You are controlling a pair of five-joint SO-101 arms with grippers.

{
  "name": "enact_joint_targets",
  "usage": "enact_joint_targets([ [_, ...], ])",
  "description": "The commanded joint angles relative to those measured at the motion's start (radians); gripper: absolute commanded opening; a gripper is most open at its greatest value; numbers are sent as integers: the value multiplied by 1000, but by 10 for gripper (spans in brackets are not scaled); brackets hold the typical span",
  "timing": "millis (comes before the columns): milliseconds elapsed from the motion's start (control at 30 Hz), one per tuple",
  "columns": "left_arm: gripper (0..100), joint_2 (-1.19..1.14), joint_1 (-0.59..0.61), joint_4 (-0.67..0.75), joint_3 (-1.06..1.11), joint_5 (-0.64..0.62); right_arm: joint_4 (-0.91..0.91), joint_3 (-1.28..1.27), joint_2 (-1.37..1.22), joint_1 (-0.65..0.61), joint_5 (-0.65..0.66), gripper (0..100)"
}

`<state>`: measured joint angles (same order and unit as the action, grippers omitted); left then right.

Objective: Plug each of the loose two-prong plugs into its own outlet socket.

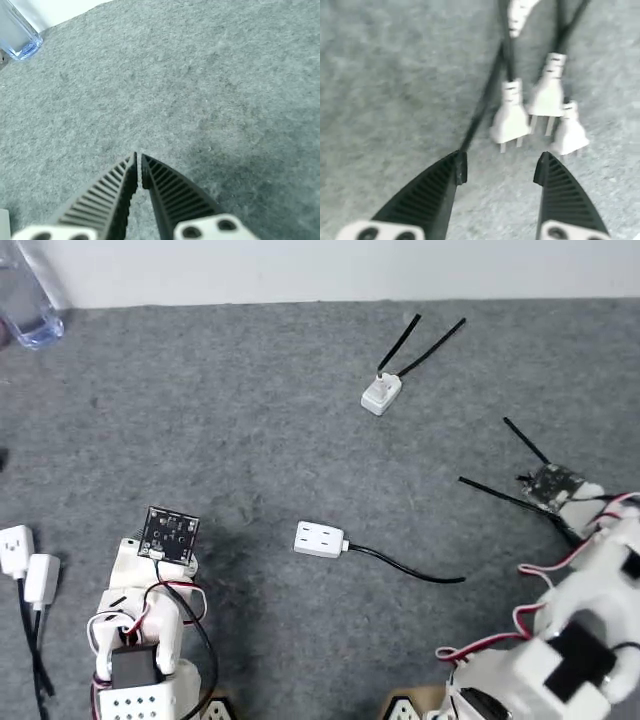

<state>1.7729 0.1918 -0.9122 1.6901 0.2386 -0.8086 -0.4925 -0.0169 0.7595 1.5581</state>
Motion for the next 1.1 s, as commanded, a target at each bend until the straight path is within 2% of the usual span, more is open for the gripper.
enact_joint_targets([
  [0,15,-5,0,-11,-4,-2,16,152,-79,-25,-38,230],
  [333,15,-5,-5,-11,-4,0,-306,499,-297,-90,-60,230],
  [733,15,-5,-5,-11,-4,0,-315,459,-318,-153,-61,230],
  [1067,15,-5,-2,-11,-4,0,-314,437,-325,-159,-57,230],
])
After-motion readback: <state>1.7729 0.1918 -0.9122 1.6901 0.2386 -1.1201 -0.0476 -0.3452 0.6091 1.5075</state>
